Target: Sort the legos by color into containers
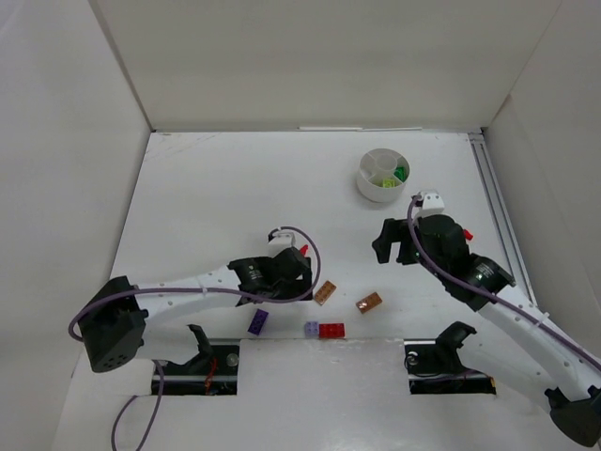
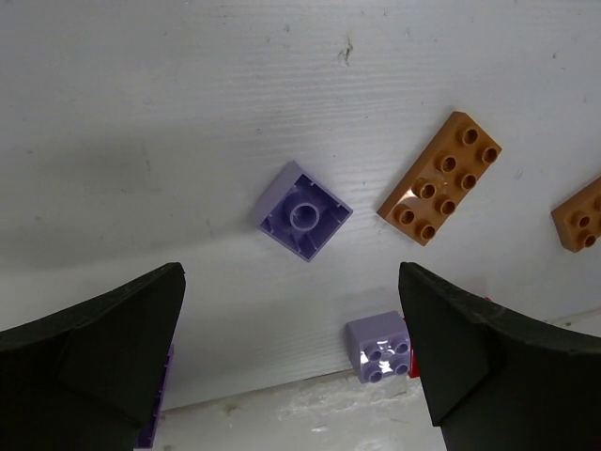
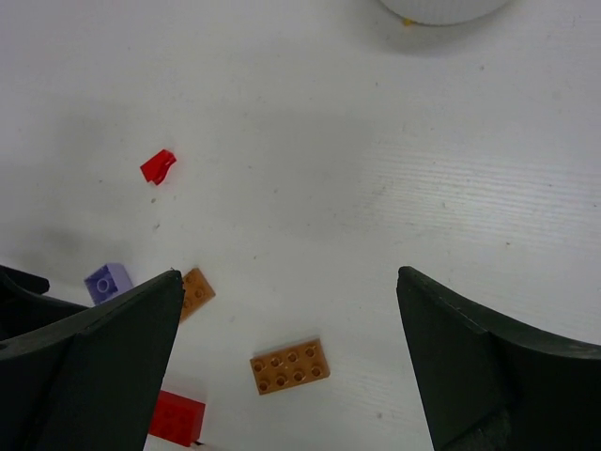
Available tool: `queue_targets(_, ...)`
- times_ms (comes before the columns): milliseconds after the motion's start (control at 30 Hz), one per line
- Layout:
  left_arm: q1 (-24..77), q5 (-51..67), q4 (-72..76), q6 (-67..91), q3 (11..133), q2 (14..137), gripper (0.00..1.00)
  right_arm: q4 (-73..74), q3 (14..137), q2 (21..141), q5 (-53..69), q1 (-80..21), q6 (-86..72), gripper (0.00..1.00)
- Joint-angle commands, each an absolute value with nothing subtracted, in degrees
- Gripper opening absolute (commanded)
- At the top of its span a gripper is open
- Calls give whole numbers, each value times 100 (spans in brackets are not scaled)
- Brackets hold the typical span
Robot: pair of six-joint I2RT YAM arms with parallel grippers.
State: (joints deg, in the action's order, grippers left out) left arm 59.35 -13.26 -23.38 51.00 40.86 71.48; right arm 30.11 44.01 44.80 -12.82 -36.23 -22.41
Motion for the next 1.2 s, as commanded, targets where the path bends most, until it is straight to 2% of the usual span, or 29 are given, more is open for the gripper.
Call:
queue_targets(0,5977,-1758,-2470,5335,4148,7250,95,3111,4334,4377,-1608,-3674,-2619,100)
queue_targets(300,6100,-2153,-2338,5221,4324,7989,86,3164,4280,4377,-1661,-3727,-2681,100)
queue_targets(333,6152,-2214,-2338,5221,4394,8050,82,3164,4280,4377,-1661,-3727,-2681,100)
queue_targets(567,6258,-2277,-1839,4712,4351,8156,72,3094,4280,4482,-1661,-3727,-2681,100)
queue_targets(700,6258,-2154,-1600,4518,4298,8156,60,2989,4280,4588,-1591,-3727,-2628,100)
queue_targets(833,6258,-2092,-1529,4456,4245,8209,39,2988,4333,4641,-1539,-3727,-2575,100)
queue_targets(1067,6258,-1908,-1371,4324,4131,7999,31,2988,4333,4588,-1538,-3727,-2522,100)
queue_targets(1167,6258,-1907,-1441,4324,4200,7718,29,2752,4272,4535,-1162,-3727,-2234,100)
